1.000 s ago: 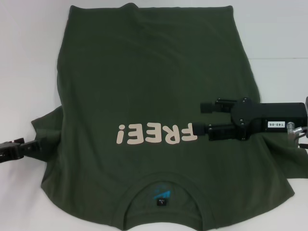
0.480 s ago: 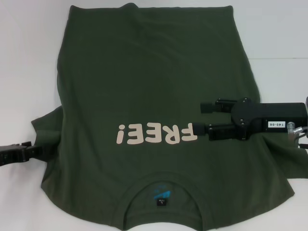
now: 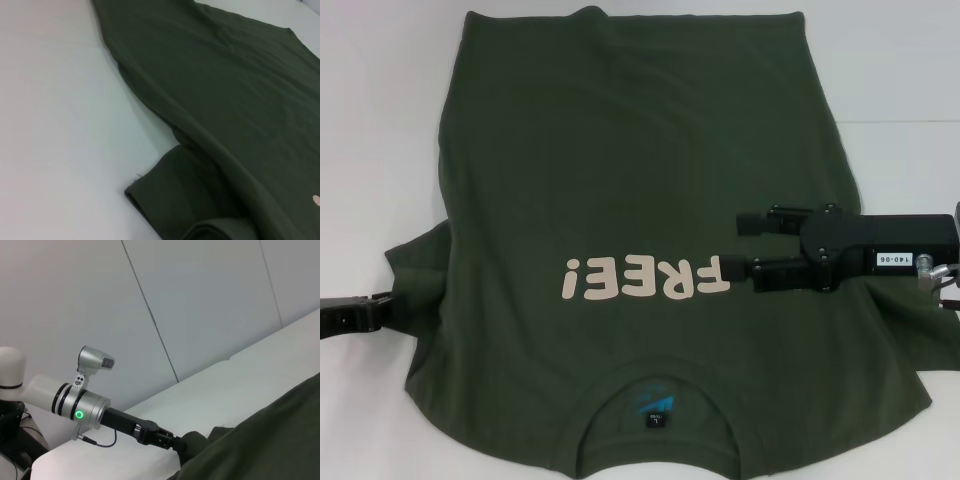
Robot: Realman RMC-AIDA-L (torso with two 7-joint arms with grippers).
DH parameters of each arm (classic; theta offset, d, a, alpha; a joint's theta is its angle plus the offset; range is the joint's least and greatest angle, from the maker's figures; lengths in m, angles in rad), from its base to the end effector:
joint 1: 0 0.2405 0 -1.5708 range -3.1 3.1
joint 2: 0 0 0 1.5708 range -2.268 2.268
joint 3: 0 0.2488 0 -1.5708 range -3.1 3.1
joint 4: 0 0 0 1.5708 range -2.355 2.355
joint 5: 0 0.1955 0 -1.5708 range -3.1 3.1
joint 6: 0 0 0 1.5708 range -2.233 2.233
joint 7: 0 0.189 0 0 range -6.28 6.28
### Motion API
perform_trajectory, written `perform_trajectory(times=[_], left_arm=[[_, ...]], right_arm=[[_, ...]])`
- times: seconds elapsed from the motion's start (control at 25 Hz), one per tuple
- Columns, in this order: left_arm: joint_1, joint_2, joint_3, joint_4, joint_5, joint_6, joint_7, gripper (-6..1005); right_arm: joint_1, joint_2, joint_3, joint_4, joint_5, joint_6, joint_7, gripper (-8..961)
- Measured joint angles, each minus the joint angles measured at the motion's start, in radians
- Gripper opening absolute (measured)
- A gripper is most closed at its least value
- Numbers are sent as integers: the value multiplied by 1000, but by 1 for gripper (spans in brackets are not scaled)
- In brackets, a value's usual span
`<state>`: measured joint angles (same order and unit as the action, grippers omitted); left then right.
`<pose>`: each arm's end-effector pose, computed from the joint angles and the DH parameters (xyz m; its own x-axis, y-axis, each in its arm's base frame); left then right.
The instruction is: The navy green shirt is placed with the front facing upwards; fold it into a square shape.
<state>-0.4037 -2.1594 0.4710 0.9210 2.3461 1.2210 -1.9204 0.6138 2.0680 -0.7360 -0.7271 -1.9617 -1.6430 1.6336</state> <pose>-0.3492 0.3372 0.0100 0.4465 0.7165 0.5359 0.8847 -0.2638 -0.3845 0.1841 0.3429 -0.0248 0.7423 -0.4248 -0.5182 -0.4874 -0.8730 0.0176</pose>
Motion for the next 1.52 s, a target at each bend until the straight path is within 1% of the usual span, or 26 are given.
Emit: perform_trajectory(times=[0.24, 0.56, 0.88, 1.12, 1.52], left_arm=[[-6, 0, 1, 4, 1, -1, 0, 213], [-14, 11, -5, 21, 1, -7, -6, 0], [-12, 43, -14, 58, 12, -59, -50, 3], [-21, 52, -20, 97, 57, -82, -79, 11], [-51, 64, -21, 112, 91, -114, -83, 25]], right_arm=[[-4, 1, 3, 0, 6, 0, -2, 903], [-6, 1, 9, 0, 11, 0, -4, 902], [-4, 8, 11, 3, 11, 0, -1, 900], [-1, 12, 11, 12, 11, 7, 0, 899], [-7, 15, 10, 21, 11, 8, 0, 898]])
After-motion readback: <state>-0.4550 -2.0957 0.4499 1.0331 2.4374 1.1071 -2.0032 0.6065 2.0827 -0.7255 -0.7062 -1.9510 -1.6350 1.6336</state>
